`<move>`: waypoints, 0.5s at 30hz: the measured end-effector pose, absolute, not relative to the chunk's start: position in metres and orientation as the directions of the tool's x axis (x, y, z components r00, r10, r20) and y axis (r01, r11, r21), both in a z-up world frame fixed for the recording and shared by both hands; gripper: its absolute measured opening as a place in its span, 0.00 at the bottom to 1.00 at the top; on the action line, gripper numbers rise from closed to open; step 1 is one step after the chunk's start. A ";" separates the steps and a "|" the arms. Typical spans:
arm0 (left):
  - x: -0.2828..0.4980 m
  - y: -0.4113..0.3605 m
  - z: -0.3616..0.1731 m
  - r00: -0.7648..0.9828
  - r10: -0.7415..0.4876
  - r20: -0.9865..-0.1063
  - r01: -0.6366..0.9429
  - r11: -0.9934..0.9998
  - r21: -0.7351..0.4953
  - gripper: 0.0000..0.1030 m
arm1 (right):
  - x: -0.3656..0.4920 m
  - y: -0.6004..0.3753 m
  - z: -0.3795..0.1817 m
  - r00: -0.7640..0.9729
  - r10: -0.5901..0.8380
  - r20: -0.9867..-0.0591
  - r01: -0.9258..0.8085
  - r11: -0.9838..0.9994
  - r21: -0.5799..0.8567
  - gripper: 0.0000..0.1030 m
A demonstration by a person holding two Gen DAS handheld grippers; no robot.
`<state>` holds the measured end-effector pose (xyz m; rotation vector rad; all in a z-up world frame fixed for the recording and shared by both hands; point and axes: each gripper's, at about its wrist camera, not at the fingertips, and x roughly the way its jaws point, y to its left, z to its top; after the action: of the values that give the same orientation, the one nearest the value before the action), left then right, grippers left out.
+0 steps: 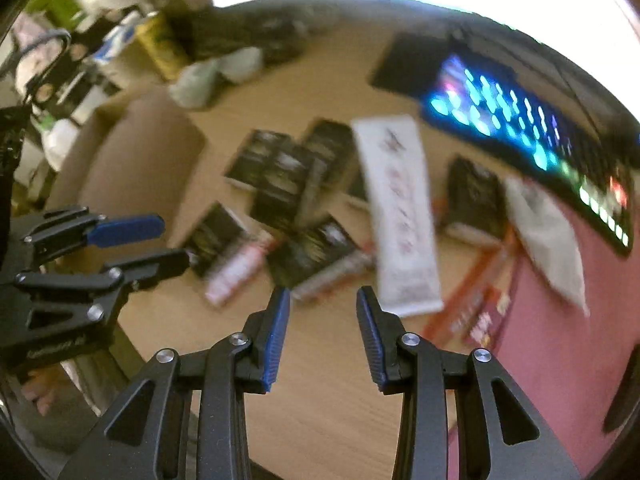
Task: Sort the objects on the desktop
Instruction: 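Move both open grippers back toward the remaining tissue packs on the desk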
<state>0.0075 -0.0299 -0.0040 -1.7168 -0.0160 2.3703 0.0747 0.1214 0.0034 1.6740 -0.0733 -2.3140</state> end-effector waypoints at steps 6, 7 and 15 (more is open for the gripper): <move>0.000 -0.030 -0.026 -0.258 0.141 -0.956 -0.130 -0.985 -0.110 0.44 | 0.066 0.125 -0.005 -0.306 -0.290 -0.907 0.178 -0.953 0.244 0.36; 0.000 -0.031 -0.029 -0.255 0.132 -0.958 -0.126 -0.987 -0.102 0.44 | 0.062 0.122 -0.003 -0.327 -0.286 -0.901 0.178 -0.955 0.239 0.36; -0.002 -0.045 -0.037 -0.249 0.131 -0.959 -0.105 -0.989 -0.108 0.44 | 0.030 0.084 -0.027 -0.326 -0.180 -0.928 0.212 -0.971 0.114 0.36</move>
<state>-0.0019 -0.0450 -0.0373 -1.8243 -0.0322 2.3708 0.0302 0.0838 -0.0267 1.6592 0.0406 -2.3785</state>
